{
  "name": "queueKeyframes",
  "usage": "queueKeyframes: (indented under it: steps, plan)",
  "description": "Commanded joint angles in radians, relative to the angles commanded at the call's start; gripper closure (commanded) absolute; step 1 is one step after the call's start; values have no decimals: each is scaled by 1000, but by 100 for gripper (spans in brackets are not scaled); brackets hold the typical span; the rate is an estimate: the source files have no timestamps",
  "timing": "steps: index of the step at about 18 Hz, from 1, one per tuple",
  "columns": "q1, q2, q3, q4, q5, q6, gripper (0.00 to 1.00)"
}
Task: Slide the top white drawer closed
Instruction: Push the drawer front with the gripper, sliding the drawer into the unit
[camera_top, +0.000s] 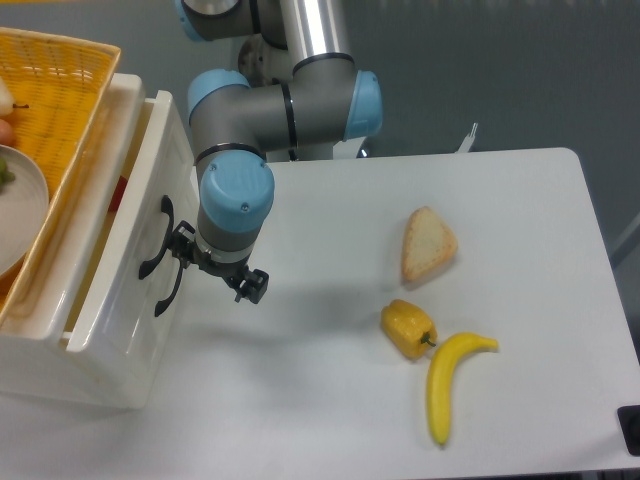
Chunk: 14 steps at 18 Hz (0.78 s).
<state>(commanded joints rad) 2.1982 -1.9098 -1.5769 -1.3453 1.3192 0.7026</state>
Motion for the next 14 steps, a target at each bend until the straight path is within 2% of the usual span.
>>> queueKeyframes:
  steps: [14]
  plan:
    - [-14,14,-2,-2,0,-3,0]
